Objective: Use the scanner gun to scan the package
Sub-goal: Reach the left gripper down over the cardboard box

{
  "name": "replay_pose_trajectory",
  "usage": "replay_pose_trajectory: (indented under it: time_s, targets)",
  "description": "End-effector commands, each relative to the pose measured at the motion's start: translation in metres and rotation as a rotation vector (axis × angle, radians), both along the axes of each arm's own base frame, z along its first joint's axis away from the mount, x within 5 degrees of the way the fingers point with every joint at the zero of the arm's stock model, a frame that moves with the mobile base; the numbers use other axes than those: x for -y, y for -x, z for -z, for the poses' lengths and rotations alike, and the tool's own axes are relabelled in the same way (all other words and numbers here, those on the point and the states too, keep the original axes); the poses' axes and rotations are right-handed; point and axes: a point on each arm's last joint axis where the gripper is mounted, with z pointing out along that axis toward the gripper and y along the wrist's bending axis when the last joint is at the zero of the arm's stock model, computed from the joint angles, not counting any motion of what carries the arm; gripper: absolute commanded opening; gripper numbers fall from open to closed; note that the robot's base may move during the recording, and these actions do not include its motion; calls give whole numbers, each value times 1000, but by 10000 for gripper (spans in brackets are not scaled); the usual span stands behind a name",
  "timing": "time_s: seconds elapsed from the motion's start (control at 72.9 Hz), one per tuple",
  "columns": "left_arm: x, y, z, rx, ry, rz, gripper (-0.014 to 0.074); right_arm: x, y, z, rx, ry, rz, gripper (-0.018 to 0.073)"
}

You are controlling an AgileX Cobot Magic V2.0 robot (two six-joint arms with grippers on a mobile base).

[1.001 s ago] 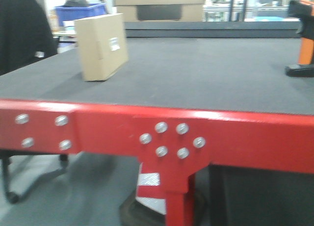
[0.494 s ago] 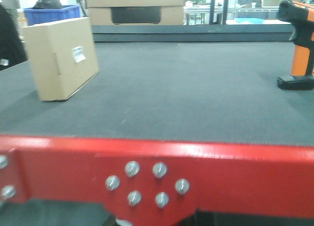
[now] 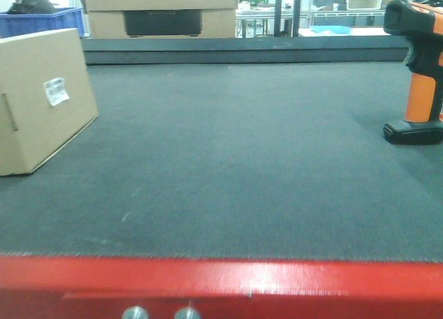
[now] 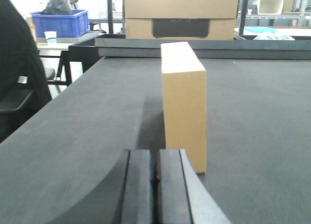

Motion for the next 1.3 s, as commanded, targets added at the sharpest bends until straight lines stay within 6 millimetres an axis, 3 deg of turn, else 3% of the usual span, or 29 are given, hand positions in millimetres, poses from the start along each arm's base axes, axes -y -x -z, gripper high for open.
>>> replay_pose_trajectory:
  time_s: [0.0, 1.042, 1.289]
  targets:
    - [0, 0, -3, 19, -1, 3, -101, 0, 0, -2, 24, 7, 2, -169]
    - [0, 0, -4, 37, -1, 3, -101, 0, 0, -2, 24, 7, 2, -169]
    - [1, 2, -19, 203, -5, 8, -101, 0, 0, -2, 24, 7, 2, -169]
